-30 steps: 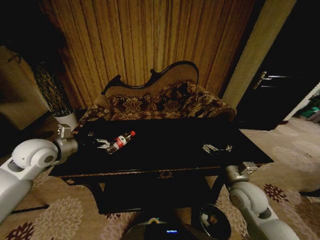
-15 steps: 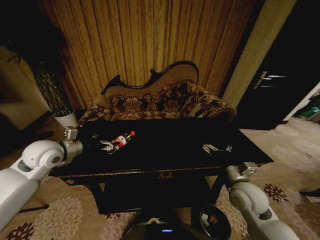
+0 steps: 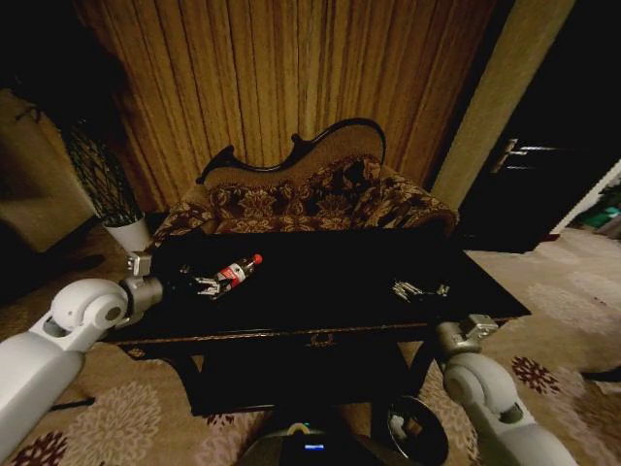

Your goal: Move to the front of the table and place the trash on the table into the trash bin.

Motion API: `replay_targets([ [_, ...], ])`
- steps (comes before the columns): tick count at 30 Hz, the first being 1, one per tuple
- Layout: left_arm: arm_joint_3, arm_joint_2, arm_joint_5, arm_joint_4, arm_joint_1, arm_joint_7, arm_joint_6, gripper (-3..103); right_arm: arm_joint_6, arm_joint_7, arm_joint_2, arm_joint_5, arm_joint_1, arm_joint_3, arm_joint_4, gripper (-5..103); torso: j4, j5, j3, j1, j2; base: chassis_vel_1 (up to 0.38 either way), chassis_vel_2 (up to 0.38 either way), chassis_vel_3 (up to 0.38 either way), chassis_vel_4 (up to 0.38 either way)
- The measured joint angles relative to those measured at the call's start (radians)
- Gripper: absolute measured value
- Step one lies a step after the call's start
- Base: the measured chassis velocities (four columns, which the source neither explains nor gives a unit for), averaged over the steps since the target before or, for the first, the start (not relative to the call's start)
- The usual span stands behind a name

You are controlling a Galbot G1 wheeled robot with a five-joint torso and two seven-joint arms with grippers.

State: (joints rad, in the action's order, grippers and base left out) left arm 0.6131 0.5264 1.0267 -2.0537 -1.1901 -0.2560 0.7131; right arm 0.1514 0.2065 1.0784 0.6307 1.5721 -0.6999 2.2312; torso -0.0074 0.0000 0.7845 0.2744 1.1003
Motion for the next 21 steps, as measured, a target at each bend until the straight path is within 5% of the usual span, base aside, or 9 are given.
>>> replay_targets([
  [5, 0.000, 0.013, 0.001, -0.001, -0.006, 0.002, 0.000, 98, 0.003, 0.008, 0.000, 0.021, 0.001, 0.000, 0.017, 100, 0.0000, 0.0000, 0.000, 0.000, 0.000, 0.000, 0.000, 0.000, 0.000],
  [8, 0.023, 0.025, 0.012, -0.005, -0.039, 0.002, 0.000, 77, 0.009, 0.014, 0.000, 0.028, -0.001, 0.004, 0.029, 100, 0.0002, 0.0000, 0.000, 0.000, 0.000, 0.000, 0.000, 0.000, 0.000],
  [10, 0.030, 0.027, 0.020, -0.005, -0.045, 0.002, 0.000, 77, 0.010, 0.015, -0.002, 0.028, -0.002, 0.003, 0.027, 100, 0.0002, 0.0000, 0.000, 0.000, 0.000, 0.000, 0.000, 0.000, 0.000],
  [12, 0.048, 0.037, 0.035, 0.000, -0.060, -0.008, 0.000, 61, 0.010, 0.023, -0.007, 0.030, -0.004, -0.006, 0.016, 100, 0.0002, 0.0001, 0.000, 0.000, 0.000, 0.000, 0.000, 0.000, 0.000],
  [21, 0.076, 0.065, 0.036, -0.001, -0.091, -0.027, -0.003, 40, 0.011, 0.030, -0.021, 0.031, -0.001, -0.016, 0.009, 100, 0.0000, 0.0001, 0.000, 0.000, 0.000, 0.000, 0.000, 0.000, 0.000],
])
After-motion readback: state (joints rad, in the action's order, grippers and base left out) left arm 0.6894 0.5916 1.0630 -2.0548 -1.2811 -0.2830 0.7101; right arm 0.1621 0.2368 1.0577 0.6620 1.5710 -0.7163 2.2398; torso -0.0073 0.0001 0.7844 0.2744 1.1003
